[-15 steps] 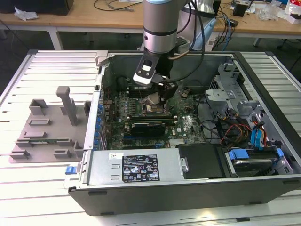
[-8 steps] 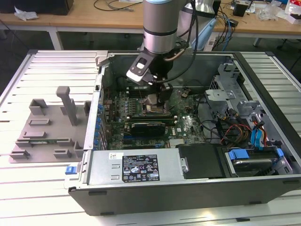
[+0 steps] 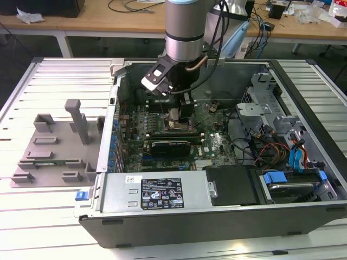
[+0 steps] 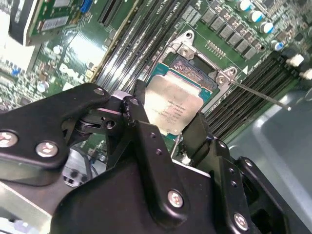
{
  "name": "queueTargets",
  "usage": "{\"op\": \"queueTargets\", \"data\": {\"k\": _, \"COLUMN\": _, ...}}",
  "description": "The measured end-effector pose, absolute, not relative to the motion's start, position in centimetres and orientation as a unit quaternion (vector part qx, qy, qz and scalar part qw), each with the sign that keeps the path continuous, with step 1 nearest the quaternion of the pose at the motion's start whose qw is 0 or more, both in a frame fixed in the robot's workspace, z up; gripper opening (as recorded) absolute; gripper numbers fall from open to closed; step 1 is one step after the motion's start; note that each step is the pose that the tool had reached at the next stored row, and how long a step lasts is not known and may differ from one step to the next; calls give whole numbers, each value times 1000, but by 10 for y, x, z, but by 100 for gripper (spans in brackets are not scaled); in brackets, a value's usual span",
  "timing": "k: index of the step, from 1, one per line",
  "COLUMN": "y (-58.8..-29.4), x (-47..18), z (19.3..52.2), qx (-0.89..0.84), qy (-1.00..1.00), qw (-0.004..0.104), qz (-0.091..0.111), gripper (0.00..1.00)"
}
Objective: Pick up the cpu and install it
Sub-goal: 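Place the cpu into insertion slot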
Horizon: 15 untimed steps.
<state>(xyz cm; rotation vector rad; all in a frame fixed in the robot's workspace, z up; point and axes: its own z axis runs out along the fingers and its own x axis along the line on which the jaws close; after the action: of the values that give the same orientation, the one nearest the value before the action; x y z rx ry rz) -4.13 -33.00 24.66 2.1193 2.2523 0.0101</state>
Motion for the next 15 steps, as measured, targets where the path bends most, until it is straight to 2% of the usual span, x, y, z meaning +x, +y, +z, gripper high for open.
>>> {"op": "queueTargets", "data": {"k": 15, "y": -326, "x": -39, "z": 245, "qx": 688, "qy": 725, "qw": 25, "qz": 3, "gripper": 55}}
